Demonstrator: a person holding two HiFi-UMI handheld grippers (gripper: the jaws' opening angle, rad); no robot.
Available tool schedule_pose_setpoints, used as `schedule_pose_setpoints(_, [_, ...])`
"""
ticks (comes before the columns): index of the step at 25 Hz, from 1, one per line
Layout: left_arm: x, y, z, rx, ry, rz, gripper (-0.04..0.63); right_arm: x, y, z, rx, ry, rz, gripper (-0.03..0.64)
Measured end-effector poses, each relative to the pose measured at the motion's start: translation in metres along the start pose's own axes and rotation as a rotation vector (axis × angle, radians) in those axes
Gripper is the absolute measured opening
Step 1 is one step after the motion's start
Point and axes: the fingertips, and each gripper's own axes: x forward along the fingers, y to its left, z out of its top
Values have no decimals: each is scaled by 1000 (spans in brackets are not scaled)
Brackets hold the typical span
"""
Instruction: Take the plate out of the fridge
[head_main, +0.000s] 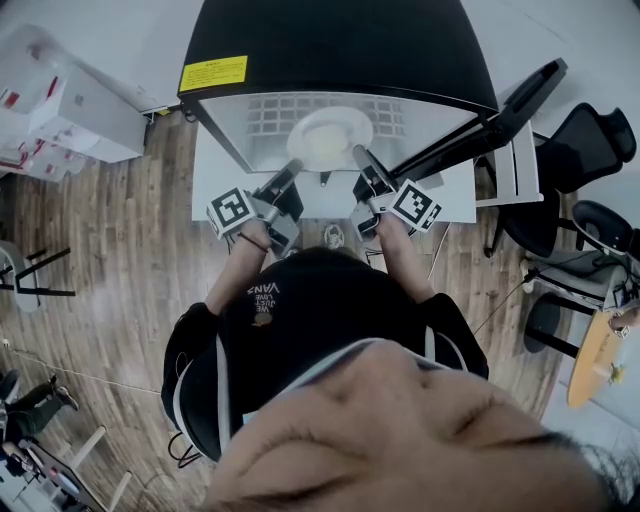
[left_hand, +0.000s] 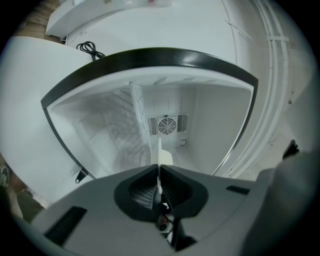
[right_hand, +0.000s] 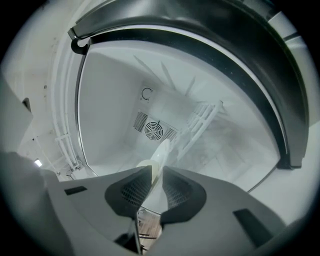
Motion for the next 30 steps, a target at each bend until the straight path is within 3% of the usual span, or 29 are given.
schedule_pose_setpoints(20, [-45,-6,-28,-9,90,-39,31,-43,24,-41,-18,-79,-39,74])
schedule_pose_setpoints(24, [-49,-4,-35,-9,103,-38,31,-56,17,-48,12,-86,-98,72])
schedule_pose_setpoints(30, [-51,-8,-44,-3,112,-44,31,-63,26,-46,-17,-101,-42,72])
